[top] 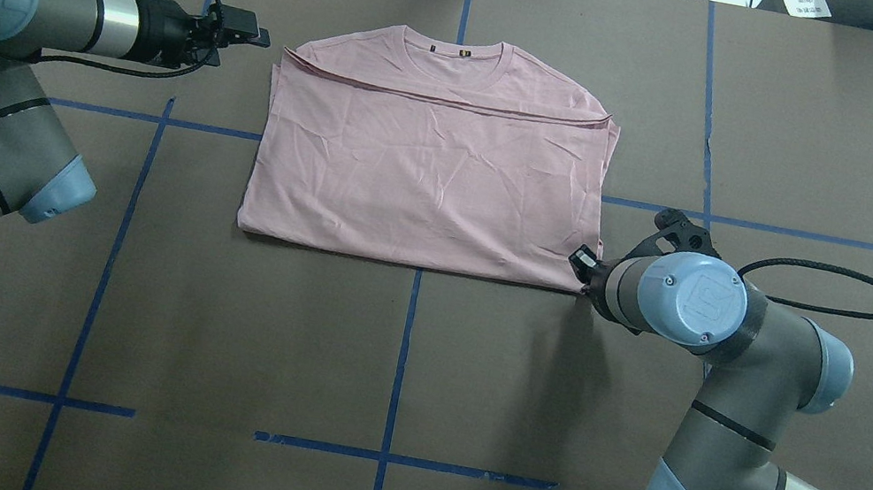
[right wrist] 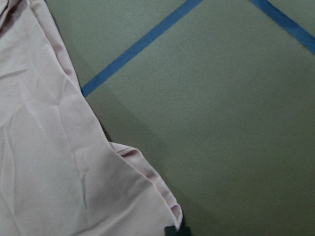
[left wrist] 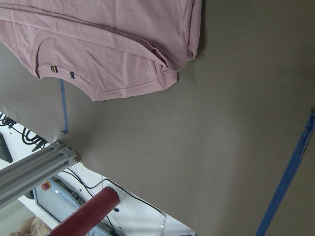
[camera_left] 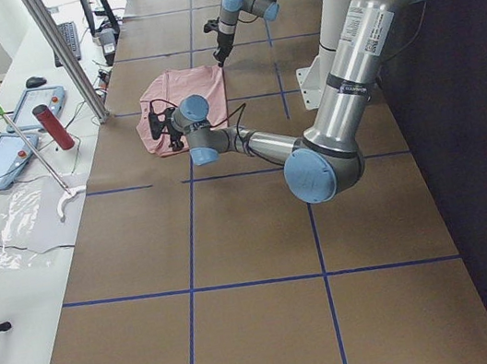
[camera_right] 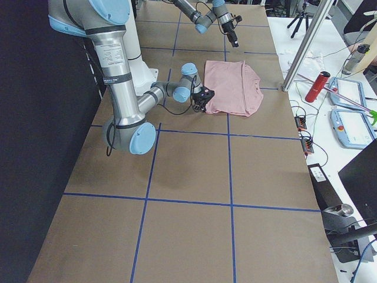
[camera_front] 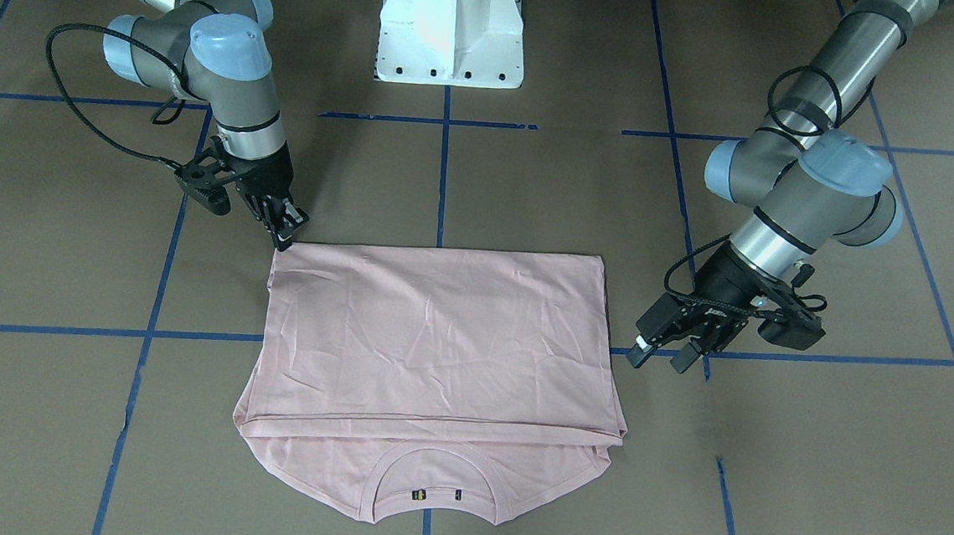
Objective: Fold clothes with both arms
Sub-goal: 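Drag the shirt with the right gripper, rotating it on the table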
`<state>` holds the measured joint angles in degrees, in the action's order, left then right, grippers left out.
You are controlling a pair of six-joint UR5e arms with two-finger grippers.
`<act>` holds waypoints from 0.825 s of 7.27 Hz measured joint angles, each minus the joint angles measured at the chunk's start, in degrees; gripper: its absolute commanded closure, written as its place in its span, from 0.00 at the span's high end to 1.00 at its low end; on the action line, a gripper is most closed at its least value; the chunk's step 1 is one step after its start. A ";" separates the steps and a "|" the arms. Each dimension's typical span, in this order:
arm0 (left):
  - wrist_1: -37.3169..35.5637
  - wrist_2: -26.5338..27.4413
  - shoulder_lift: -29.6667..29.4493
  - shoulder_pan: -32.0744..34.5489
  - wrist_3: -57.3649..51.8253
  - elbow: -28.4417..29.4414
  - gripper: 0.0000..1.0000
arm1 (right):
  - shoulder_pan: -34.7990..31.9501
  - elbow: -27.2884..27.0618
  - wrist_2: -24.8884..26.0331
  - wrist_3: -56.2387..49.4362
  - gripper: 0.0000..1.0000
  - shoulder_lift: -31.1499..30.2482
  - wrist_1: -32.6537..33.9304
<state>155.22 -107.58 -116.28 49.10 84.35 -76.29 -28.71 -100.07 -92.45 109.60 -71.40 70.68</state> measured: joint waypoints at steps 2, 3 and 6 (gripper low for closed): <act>0.00 0.00 -0.05 -0.04 0.06 0.02 0.94 | -0.83 -2.99 -0.57 -0.05 0.00 -0.34 1.07; 0.00 0.00 -0.08 -0.05 0.10 0.01 0.94 | -0.47 -6.67 -0.92 -0.08 0.00 -1.54 3.28; 0.00 -0.10 -0.14 -0.26 0.06 -0.16 0.94 | 8.50 -26.07 -4.47 0.27 0.00 -14.84 8.19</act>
<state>155.21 -107.68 -116.43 48.84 84.40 -76.45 -20.21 -126.15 -96.92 109.88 -86.24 78.88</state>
